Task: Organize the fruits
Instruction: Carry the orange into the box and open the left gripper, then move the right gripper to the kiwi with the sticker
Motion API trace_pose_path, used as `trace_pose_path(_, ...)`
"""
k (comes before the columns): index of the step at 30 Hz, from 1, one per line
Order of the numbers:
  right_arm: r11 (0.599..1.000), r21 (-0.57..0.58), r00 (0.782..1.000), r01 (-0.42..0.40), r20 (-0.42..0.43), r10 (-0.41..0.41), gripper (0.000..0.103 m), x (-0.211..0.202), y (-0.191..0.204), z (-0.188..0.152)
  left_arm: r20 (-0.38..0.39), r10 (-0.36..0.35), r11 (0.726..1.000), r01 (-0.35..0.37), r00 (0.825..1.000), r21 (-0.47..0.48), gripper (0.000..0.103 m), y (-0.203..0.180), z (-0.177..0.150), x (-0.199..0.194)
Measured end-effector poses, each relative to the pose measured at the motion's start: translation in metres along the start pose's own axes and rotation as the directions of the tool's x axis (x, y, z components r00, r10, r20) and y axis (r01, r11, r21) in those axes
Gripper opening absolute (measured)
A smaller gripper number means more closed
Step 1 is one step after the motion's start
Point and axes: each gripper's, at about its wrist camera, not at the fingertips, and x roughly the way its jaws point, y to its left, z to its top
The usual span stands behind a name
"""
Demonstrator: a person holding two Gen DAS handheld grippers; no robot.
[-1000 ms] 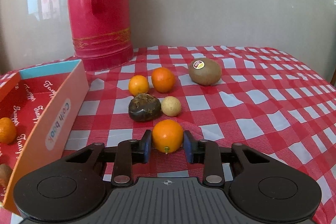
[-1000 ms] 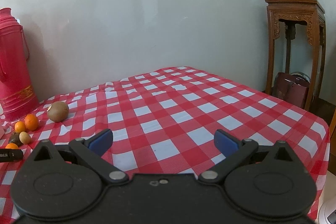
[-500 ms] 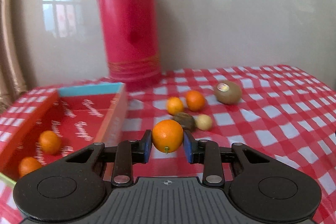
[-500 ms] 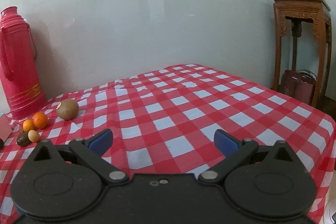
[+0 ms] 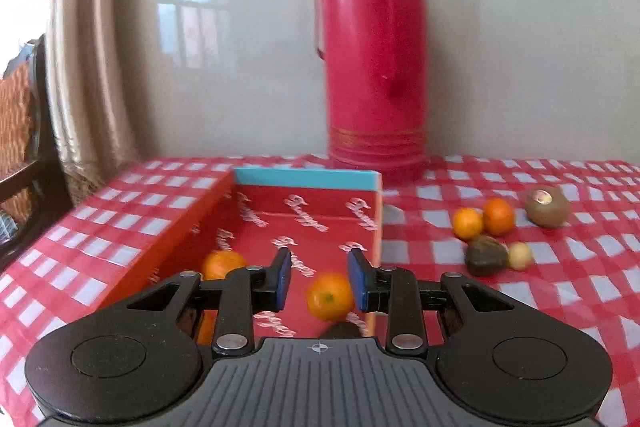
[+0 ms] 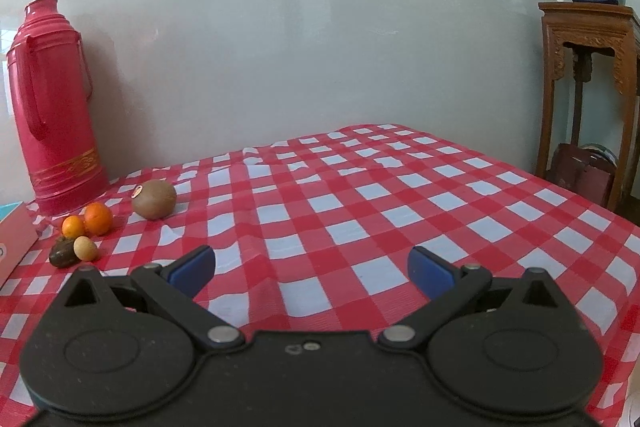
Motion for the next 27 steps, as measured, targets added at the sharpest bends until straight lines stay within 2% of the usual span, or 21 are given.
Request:
trace_pose_path(1,1.000,-0.003,1.000,-0.004,-0.003,0.004,0.098,0.000,0.002,0.000,-0.008,-0.012,1.000,0.011,1.000,-0.026,0.032,0.005,0.001,0.000)
trace_pose_path(4,1.000,-0.013,1.000,-0.017,-0.005,0.016,0.098,0.000,0.006,-0.001,-0.021,0.041,0.998,-0.042,0.999,-0.046,0.032,0.017,-0.001,0.007)
trace_pose_path(9,0.999,-0.031,0.999,-0.032,-0.004,0.032,0.098,-0.001,0.013,-0.001,-0.060,0.080,0.994,-0.084,0.995,-0.070,0.032,0.032,-0.007,0.012)
trace_pose_path(22,0.997,-0.045,0.998,-0.061,-0.004,0.061,0.098,-0.003,0.025,-0.002,-0.073,0.089,0.992,-0.095,0.993,-0.084,0.033,0.043,-0.010,-0.008)
trace_pose_path(24,0.997,-0.044,0.998,-0.067,-0.001,0.067,0.098,-0.004,0.026,-0.001,-0.077,0.091,0.992,-0.097,0.993,-0.085,0.042,0.047,-0.011,-0.012)
trace_pose_path(26,0.996,-0.044,0.997,-0.074,0.000,0.074,0.098,-0.005,0.028,-0.001,-0.064,0.118,0.988,-0.123,0.991,-0.093,0.087,0.052,-0.012,-0.020)
trace_pose_path(27,0.996,-0.044,0.997,-0.079,-0.001,0.079,0.098,-0.005,0.030,-0.001,-0.041,0.140,0.985,-0.143,0.989,-0.096,0.090,0.054,-0.013,-0.027)
